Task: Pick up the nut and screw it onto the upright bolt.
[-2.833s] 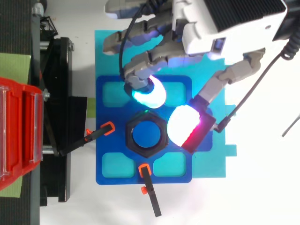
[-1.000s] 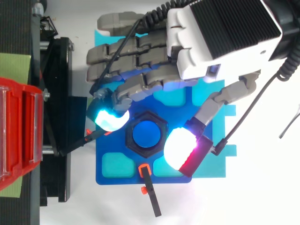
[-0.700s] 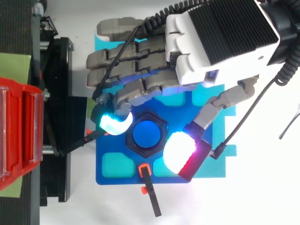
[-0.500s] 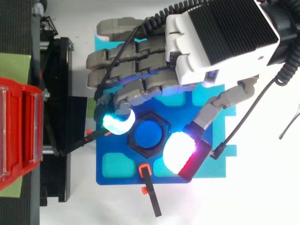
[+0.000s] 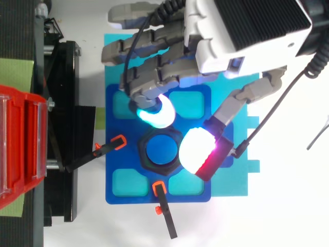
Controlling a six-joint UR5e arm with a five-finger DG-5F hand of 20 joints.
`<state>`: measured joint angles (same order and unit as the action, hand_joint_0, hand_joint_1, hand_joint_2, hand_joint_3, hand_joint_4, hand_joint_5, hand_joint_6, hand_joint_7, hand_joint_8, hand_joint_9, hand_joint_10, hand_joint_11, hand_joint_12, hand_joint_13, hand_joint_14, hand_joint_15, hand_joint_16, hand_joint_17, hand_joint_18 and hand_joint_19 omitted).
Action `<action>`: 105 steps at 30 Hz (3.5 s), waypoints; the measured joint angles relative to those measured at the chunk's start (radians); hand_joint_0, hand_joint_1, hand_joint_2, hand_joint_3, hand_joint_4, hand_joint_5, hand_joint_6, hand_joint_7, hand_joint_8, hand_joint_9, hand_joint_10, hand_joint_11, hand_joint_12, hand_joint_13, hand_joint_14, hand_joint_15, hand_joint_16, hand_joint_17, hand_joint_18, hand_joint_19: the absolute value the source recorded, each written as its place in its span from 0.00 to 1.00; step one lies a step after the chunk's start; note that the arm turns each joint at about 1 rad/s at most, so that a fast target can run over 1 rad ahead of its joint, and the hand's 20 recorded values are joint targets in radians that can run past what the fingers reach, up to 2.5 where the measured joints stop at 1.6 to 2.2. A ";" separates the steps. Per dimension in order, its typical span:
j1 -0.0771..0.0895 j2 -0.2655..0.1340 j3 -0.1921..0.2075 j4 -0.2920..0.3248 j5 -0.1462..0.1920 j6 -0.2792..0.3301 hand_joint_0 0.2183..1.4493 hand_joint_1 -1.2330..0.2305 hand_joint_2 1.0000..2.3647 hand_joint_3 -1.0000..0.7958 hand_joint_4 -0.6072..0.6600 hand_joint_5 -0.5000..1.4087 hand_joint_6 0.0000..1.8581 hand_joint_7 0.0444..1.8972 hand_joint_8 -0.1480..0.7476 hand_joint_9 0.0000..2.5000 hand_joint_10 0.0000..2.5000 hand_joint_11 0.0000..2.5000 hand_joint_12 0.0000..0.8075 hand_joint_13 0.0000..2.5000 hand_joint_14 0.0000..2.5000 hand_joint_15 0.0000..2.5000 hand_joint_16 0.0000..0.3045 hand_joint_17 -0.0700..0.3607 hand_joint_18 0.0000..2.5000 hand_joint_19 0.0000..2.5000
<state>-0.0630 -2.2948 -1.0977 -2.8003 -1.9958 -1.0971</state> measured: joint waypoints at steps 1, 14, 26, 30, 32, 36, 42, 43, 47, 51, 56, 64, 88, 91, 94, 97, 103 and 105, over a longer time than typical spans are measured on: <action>-0.002 0.000 0.000 0.001 -0.001 -0.001 0.23 0.63 0.00 0.28 0.54 0.30 0.30 0.73 0.41 0.52 0.00 0.00 0.28 0.29 0.00 0.00 0.06 0.26 0.14 0.00; -0.032 0.000 0.000 0.003 -0.016 -0.015 0.22 0.65 0.00 0.28 0.66 0.23 0.27 0.52 0.47 0.48 0.00 0.00 0.34 0.27 0.00 0.00 0.09 0.30 0.13 0.00; -0.031 0.000 0.000 0.061 -0.018 -0.014 0.19 0.63 0.00 0.28 0.56 0.17 0.27 0.30 0.42 0.26 0.00 0.00 0.41 0.12 0.00 0.00 0.14 0.38 0.00 0.00; -0.021 0.000 0.000 0.067 -0.017 -0.014 0.18 0.63 0.00 0.28 0.55 0.17 0.27 0.29 0.42 0.22 0.00 0.00 0.42 0.08 0.00 0.00 0.14 0.39 0.00 0.00; -0.015 -0.001 0.000 0.060 -0.014 -0.014 0.18 0.63 0.00 0.28 0.55 0.17 0.27 0.29 0.42 0.21 0.00 0.00 0.42 0.06 0.00 0.00 0.15 0.39 0.00 0.00; -0.005 0.000 0.000 0.035 -0.008 -0.015 0.18 0.64 0.00 0.28 0.55 0.17 0.27 0.29 0.42 0.20 0.00 0.00 0.43 0.05 0.00 0.00 0.15 0.40 0.00 0.00; 0.012 0.000 0.000 -0.002 0.010 -0.015 0.18 0.65 0.00 0.28 0.56 0.17 0.27 0.32 0.42 0.19 0.00 0.00 0.43 0.04 0.00 0.00 0.15 0.40 0.00 0.00; 0.014 -0.001 0.000 -0.003 0.012 -0.015 0.18 0.65 0.00 0.28 0.57 0.17 0.27 0.32 0.42 0.19 0.00 0.00 0.43 0.04 0.00 0.00 0.15 0.40 0.00 0.00; 0.016 -0.001 -0.001 -0.008 0.013 -0.015 0.18 0.66 0.00 0.28 0.60 0.19 0.27 0.37 0.44 0.20 0.00 0.00 0.44 0.05 0.00 0.00 0.15 0.40 0.00 0.00; 0.017 -0.001 -0.015 -0.005 0.015 -0.014 0.18 0.67 0.00 0.28 0.63 0.21 0.27 0.44 0.45 0.21 0.00 0.00 0.43 0.06 0.00 0.00 0.15 0.40 0.00 0.00; 0.017 0.000 -0.035 0.023 0.020 -0.010 0.19 0.69 0.00 0.28 0.66 0.24 0.27 0.56 0.46 0.26 0.00 0.00 0.42 0.09 0.00 0.00 0.14 0.39 0.00 0.00; 0.014 0.000 -0.039 0.051 0.019 0.001 0.20 0.69 0.00 0.28 0.59 0.27 0.27 0.70 0.46 0.33 0.00 0.00 0.41 0.14 0.00 0.00 0.13 0.36 0.00 0.00; -0.007 0.000 -0.039 0.070 0.008 -0.001 0.22 0.68 0.00 0.28 0.53 0.31 0.30 0.74 0.39 0.69 0.00 0.01 0.25 0.43 0.00 0.00 0.07 0.27 0.33 0.05; -0.010 0.000 -0.039 0.075 0.005 -0.001 0.22 0.68 0.00 0.28 0.54 0.31 0.30 0.73 0.39 0.70 0.00 0.02 0.24 0.45 0.00 0.00 0.07 0.27 0.34 0.06; -0.013 0.000 -0.038 0.080 0.004 -0.001 0.21 0.67 0.00 0.28 0.53 0.31 0.31 0.70 0.41 0.70 0.00 0.03 0.26 0.45 0.00 0.01 0.08 0.28 0.33 0.05; -0.016 0.000 -0.036 0.086 0.003 -0.001 0.21 0.67 0.00 0.28 0.59 0.28 0.27 0.70 0.44 0.61 0.00 0.02 0.31 0.39 0.00 0.01 0.10 0.32 0.26 0.04; -0.031 0.000 -0.006 0.090 -0.018 -0.001 0.20 0.66 0.00 0.28 0.64 0.22 0.27 0.43 0.44 0.44 0.00 0.00 0.38 0.27 0.00 0.00 0.14 0.38 0.15 0.03; -0.038 0.000 0.009 0.089 -0.029 -0.001 0.19 0.66 0.00 0.28 0.63 0.21 0.27 0.38 0.43 0.40 0.00 0.00 0.38 0.24 0.00 0.00 0.14 0.39 0.13 0.02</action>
<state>-0.1006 -2.2948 -1.0885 -2.7115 -2.0245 -1.0983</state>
